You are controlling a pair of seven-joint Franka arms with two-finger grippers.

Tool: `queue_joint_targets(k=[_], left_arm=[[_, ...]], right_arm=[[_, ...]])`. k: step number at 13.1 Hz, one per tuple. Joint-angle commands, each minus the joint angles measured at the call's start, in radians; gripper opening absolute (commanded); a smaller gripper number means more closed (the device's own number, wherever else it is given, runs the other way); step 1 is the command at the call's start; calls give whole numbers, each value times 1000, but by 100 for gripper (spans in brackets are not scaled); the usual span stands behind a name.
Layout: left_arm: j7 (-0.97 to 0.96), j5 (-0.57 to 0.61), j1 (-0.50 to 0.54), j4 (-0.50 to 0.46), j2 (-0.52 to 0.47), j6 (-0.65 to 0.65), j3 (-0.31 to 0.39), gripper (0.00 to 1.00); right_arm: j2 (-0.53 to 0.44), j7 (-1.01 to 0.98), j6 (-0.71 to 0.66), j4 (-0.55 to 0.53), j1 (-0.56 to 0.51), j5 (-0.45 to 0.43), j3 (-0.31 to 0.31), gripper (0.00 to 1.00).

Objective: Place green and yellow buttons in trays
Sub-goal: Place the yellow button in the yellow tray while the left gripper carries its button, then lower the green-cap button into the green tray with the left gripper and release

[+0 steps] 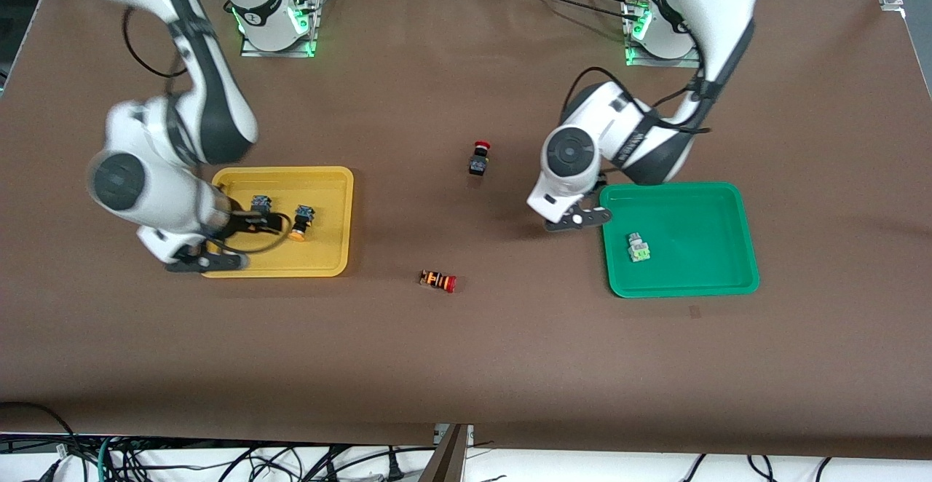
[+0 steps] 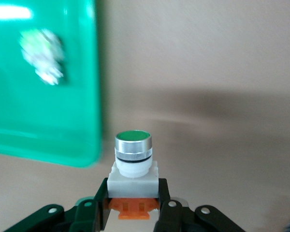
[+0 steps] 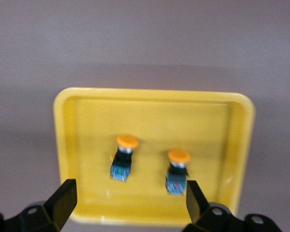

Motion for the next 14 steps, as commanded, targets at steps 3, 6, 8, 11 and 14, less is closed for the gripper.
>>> queue_joint_targets(k=[3, 6, 8, 11, 14], left_arm=[[591, 20, 294, -15, 18, 18, -11, 0], [804, 22, 420, -51, 76, 155, -10, 9], [832, 40, 422, -37, 60, 154, -8, 99], [839, 25, 428, -20, -99, 82, -23, 100], [840, 22, 423, 173, -209, -186, -100, 100]], right_arm=[[-254, -6, -213, -10, -9, -10, 18, 100], [-305, -13, -352, 47, -15, -16, 19, 100], [-301, -13, -405, 143, -41, -53, 19, 100], [-319, -12, -486, 155, -40, -81, 19, 100], [-285, -70, -486, 180, -38, -77, 15, 100]])
